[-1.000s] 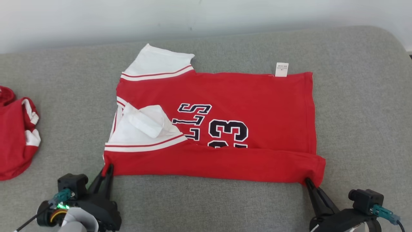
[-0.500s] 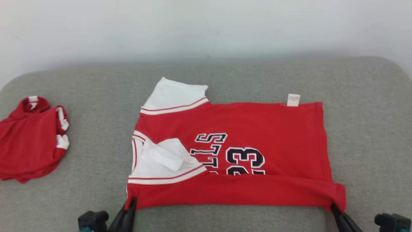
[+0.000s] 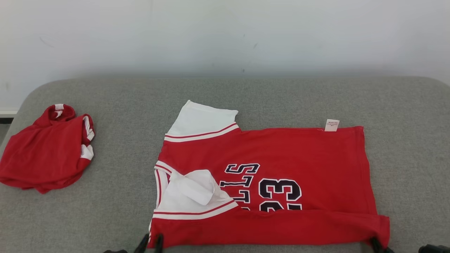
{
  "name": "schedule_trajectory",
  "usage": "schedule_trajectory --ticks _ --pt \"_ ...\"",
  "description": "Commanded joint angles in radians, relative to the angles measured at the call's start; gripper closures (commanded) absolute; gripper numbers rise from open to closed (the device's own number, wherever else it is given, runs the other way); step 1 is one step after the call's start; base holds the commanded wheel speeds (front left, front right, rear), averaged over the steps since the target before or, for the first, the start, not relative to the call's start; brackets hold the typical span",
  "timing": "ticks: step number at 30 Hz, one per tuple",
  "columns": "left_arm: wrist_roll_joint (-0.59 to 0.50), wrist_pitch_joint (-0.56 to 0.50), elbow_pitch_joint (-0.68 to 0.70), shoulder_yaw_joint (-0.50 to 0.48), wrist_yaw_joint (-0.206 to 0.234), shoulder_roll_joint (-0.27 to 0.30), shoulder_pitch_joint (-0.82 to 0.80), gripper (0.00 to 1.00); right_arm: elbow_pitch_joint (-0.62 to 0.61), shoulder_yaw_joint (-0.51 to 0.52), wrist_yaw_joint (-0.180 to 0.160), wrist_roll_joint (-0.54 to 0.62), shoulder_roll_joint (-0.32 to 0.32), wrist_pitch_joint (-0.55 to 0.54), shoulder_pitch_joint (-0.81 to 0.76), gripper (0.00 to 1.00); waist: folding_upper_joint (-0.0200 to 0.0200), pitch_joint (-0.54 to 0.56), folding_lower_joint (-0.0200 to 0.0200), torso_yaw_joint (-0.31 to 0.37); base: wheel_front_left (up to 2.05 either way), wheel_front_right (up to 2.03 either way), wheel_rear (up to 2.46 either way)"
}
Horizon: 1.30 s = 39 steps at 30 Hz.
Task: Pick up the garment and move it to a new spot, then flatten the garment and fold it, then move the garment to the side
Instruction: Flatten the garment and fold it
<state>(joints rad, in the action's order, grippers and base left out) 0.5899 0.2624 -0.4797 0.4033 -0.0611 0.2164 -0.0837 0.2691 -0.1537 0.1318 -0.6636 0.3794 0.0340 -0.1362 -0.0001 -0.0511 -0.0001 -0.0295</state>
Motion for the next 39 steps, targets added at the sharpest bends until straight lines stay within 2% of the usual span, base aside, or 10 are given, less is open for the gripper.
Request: schedule_trajectory --ticks 1,6,11,15,22,27,39 --pt "-0.013 0.003 0.000 -0.005 0.005 -0.007 0.009 0.00 -0.006 0.008 -0.002 0.017 -0.013 -0.006 -0.010 0.00 0.0001 0.002 0.0001 0.002 0.00 0.00 0.00" --pt "-0.032 0.003 0.039 -0.051 0.014 -0.013 0.017 0.00 -0.038 0.040 -0.002 0.054 -0.042 0.011 0.003 0.00 0.0001 0.010 0.0001 0.015 0.00 0.00 0.00" --pt "-0.098 0.003 0.147 -0.157 0.039 -0.021 0.035 0.00 -0.082 0.065 -0.002 0.089 -0.061 0.079 0.026 0.00 0.0001 0.018 0.0001 0.029 0.00 0.00 0.00" --pt "-0.158 0.003 0.226 -0.236 0.038 -0.030 0.046 0.00 -0.101 0.094 -0.002 0.120 -0.102 0.140 0.053 0.00 0.0001 0.027 0.0001 0.035 0.00 0.00 0.00" --pt "-0.270 0.004 0.310 -0.318 0.023 -0.055 0.039 0.00 -0.110 0.090 -0.002 0.215 -0.154 0.206 0.095 0.00 0.0001 0.039 0.0001 0.039 0.00 0.00 0.00" --pt "-0.326 0.004 0.334 -0.343 -0.010 -0.056 0.030 0.00 -0.116 0.086 -0.002 0.271 -0.171 0.224 0.115 0.00 0.0001 0.044 0.0001 0.045 0.00 0.00 0.00" --pt "-0.369 0.004 0.374 -0.420 -0.043 -0.074 0.072 0.00 -0.128 0.109 -0.002 0.332 -0.206 0.231 0.124 0.00 0.0001 0.046 0.0001 0.057 0.00 0.00 0.00"
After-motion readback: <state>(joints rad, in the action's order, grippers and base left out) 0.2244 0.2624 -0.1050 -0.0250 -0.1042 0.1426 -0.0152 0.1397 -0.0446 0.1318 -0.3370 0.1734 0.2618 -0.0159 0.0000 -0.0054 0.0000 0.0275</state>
